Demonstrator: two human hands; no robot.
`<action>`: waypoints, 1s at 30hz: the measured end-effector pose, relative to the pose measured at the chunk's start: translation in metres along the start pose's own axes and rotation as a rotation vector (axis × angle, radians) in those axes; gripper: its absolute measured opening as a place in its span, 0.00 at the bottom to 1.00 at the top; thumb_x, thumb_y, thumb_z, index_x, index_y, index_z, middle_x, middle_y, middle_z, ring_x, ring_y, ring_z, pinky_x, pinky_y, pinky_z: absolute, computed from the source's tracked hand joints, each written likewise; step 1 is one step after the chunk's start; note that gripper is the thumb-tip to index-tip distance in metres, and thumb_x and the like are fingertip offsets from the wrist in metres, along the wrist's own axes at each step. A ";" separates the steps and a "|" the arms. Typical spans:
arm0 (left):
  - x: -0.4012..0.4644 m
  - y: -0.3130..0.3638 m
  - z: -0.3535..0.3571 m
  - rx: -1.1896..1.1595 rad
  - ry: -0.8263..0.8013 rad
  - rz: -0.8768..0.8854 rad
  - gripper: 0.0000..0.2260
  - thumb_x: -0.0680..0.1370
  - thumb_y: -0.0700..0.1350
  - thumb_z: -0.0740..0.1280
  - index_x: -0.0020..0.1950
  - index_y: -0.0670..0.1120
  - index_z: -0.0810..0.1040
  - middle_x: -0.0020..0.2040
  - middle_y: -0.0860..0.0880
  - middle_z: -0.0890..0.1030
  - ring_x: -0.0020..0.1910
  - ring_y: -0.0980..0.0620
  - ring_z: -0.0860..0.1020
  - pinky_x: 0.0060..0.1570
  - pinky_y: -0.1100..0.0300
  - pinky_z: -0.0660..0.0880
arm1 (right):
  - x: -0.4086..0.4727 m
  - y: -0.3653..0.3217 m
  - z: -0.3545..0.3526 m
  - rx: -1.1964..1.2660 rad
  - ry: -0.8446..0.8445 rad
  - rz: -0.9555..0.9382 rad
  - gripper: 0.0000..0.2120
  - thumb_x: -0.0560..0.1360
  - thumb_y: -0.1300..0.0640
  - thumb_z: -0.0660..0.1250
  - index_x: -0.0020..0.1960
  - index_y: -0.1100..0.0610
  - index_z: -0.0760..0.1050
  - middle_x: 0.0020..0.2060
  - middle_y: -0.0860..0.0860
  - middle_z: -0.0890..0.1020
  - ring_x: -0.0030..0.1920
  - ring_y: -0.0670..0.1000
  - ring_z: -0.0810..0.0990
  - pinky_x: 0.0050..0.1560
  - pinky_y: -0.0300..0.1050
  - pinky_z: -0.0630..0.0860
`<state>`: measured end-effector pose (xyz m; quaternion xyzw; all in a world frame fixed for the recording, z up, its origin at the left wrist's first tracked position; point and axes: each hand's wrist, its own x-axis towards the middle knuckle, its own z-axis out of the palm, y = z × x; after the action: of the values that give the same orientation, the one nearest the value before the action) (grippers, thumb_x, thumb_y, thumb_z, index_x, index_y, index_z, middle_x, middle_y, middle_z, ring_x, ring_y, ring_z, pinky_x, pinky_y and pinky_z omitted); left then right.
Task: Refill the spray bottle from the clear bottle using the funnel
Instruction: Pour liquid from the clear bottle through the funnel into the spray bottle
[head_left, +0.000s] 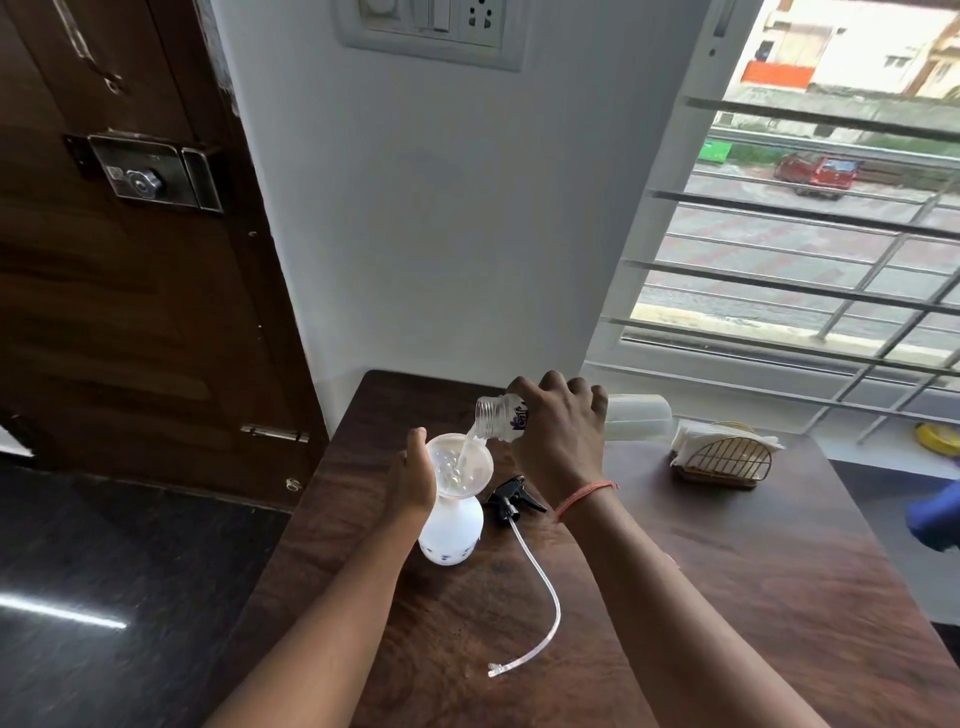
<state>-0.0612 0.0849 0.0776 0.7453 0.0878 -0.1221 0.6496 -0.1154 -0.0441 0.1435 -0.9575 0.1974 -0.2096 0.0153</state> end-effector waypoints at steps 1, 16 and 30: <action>0.000 0.000 0.000 0.005 -0.002 0.001 0.22 0.82 0.52 0.49 0.68 0.40 0.70 0.69 0.39 0.71 0.66 0.45 0.69 0.58 0.56 0.64 | 0.000 0.000 0.000 -0.001 0.003 0.001 0.22 0.58 0.57 0.75 0.51 0.46 0.77 0.43 0.51 0.77 0.46 0.58 0.73 0.57 0.56 0.65; 0.004 -0.005 0.001 -0.020 0.000 -0.003 0.22 0.82 0.52 0.50 0.69 0.42 0.69 0.70 0.40 0.70 0.69 0.43 0.68 0.64 0.54 0.64 | -0.004 0.005 0.000 0.012 -0.065 0.013 0.21 0.61 0.57 0.70 0.52 0.45 0.76 0.45 0.51 0.76 0.49 0.58 0.73 0.60 0.56 0.62; 0.006 -0.003 0.001 -0.079 -0.003 -0.060 0.22 0.81 0.54 0.51 0.67 0.43 0.71 0.66 0.41 0.72 0.65 0.44 0.70 0.62 0.53 0.66 | -0.005 0.004 -0.005 0.026 -0.074 0.008 0.24 0.58 0.61 0.66 0.53 0.46 0.75 0.45 0.50 0.76 0.50 0.59 0.72 0.60 0.55 0.63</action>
<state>-0.0568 0.0838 0.0727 0.7158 0.1136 -0.1391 0.6748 -0.1236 -0.0457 0.1455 -0.9635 0.1980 -0.1765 0.0357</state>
